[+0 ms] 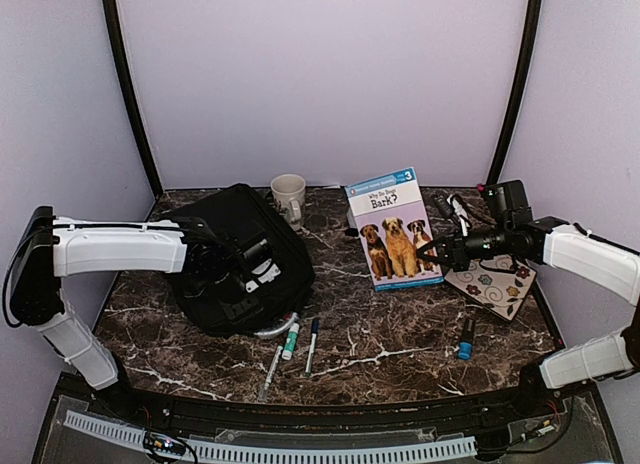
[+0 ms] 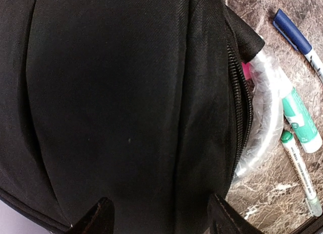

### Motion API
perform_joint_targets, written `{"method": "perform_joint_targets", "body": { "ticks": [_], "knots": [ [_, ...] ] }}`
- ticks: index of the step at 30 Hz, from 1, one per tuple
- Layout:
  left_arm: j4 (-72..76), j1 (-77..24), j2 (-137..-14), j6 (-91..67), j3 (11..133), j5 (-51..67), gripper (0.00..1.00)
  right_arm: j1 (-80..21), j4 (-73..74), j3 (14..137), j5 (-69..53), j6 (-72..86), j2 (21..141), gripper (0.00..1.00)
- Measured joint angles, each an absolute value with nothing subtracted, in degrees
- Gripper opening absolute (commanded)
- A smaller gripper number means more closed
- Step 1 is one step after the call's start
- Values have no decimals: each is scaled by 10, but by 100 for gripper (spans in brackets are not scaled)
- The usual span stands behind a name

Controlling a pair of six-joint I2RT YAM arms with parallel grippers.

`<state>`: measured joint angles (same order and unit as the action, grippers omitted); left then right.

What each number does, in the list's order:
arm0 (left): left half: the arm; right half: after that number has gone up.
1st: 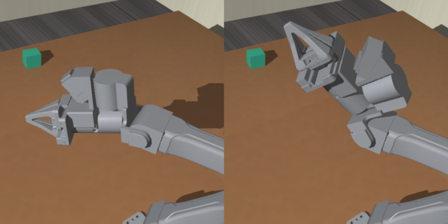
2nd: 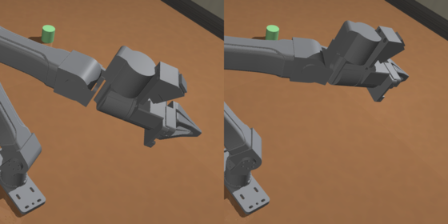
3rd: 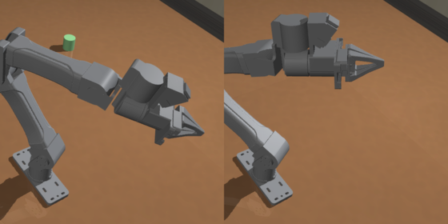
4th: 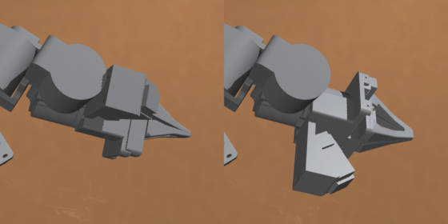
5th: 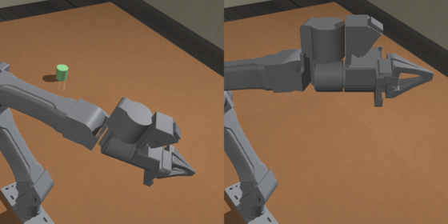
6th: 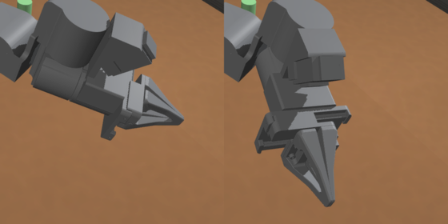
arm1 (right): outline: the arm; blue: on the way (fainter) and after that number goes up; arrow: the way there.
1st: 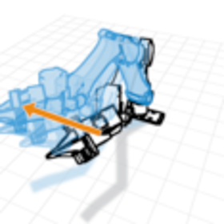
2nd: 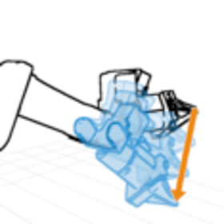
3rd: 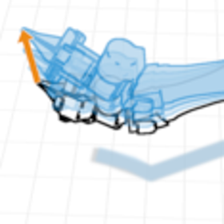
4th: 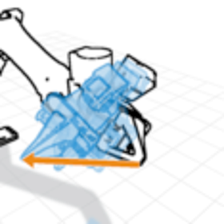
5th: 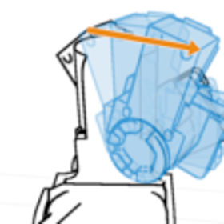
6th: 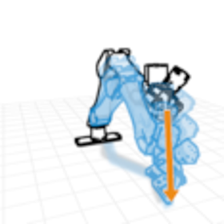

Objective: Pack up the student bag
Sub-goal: Pick up the largest pocket of the bag from the student bag.

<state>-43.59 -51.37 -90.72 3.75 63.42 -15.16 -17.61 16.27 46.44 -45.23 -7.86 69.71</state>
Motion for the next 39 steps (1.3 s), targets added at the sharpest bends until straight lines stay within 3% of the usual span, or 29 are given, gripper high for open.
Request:
{"method": "perform_joint_targets", "body": {
  "ticks": [9,15,20,29,39],
  "knots": [
    [-438,-520,-964,20,657,-162,46,-176,159,457,-454,-74,698,0],
    [-447,-520,-970,12,666,-188,16,-176,157,457,-454,-74,698,0],
    [-466,-520,-970,4,687,-214,0,-178,153,460,-454,-65,707,0],
    [-470,-520,-905,2,693,-252,0,-230,229,602,-444,-39,767,0],
    [-371,-462,-738,16,649,-248,0,-346,308,671,-544,-44,868,0]
  ]
}}
